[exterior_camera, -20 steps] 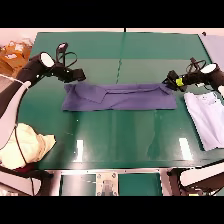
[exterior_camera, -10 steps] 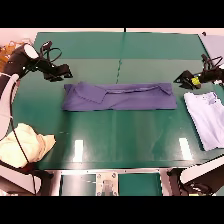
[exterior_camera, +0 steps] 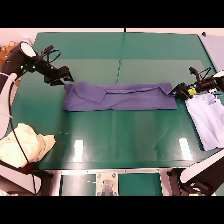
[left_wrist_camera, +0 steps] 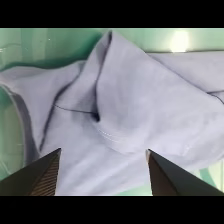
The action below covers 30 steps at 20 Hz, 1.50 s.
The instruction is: Fold the shirts.
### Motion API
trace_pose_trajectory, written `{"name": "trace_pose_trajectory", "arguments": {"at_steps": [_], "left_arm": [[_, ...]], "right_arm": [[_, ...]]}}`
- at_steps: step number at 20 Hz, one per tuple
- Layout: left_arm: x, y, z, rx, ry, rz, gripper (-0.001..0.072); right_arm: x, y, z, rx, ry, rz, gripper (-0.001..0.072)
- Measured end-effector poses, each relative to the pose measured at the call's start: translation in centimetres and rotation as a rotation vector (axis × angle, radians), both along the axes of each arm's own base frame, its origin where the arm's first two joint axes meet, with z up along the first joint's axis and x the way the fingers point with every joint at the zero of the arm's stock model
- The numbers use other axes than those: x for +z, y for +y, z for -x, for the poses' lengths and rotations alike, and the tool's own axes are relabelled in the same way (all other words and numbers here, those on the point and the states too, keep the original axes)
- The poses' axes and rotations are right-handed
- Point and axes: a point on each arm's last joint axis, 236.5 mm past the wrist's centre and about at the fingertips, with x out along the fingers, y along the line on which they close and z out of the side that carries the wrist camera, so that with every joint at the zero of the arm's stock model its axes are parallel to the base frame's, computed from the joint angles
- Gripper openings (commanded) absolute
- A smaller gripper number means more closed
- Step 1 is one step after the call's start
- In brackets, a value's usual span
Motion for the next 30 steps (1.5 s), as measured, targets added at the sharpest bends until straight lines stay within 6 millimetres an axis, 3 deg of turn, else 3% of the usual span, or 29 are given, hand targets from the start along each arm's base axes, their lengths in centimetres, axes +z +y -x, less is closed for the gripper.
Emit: {"name": "trace_pose_trajectory", "arguments": {"at_steps": [1, 5, 10, 16, 17, 19, 20, 21, 22, 23, 26, 30], "left_arm": [[0.1, -0.2, 0.0, -0.001, 0.002, 0.006, 0.0615], [0.3, -0.7, 0.1, 0.000, 0.003, 0.031, 0.0616], [0.5, -1.1, 0.1, 0.000, 0.005, 0.055, 0.0615], [0.9, -1.8, 0.1, 0.000, 0.006, 0.087, 0.0615], [0.9, -2.1, 0.1, -0.003, 0.006, 0.090, 0.0615], [0.9, -2.7, 0.2, -0.016, 0.003, 0.092, 0.0615], [0.9, -3.0, 0.2, -0.022, -0.002, 0.092, 0.0614], [1.0, -3.5, 0.1, -0.029, -0.008, 0.092, 0.0519], [1.0, -4.1, 0.1, -0.037, -0.014, 0.093, 0.0201], [1.1, -4.7, 0.1, -0.047, -0.023, 0.093, 0.0025], [1.3, -7.1, 0.3, -0.098, -0.050, 0.095, 0.0020], [1.4, -12.2, 1.1, -0.196, -0.095, 0.103, 0.0020]], "right_arm": [[-0.7, 0.3, 0.1, 0.009, 0.009, -0.009, 0.0464], [-1.4, 1.5, -0.7, 0.018, -0.006, -0.063, 0.0530], [-1.2, 1.8, -0.7, 0.065, -0.025, -0.073, 0.0534], [-0.8, 2.6, 0.6, 0.126, 0.008, -0.104, 0.0533], [-0.8, 2.6, 0.7, 0.131, 0.012, -0.103, 0.0418], [-1.3, 2.2, 1.2, 0.145, 0.029, -0.078, 0.0096], [-1.4, 2.0, 1.3, 0.146, 0.035, -0.070, 0.0017], [-1.3, 2.2, 1.4, 0.147, 0.041, -0.076, 0.0017], [-1.2, 2.3, 1.4, 0.148, 0.038, -0.079, 0.0016], [-0.8, 2.6, 1.2, 0.147, 0.031, -0.090, 0.0016], [1.6, 3.6, 0.1, 0.137, -0.022, -0.122, 0.0016], [10.3, 6.8, -1.0, 0.128, -0.139, -0.211, 0.0016]]}}
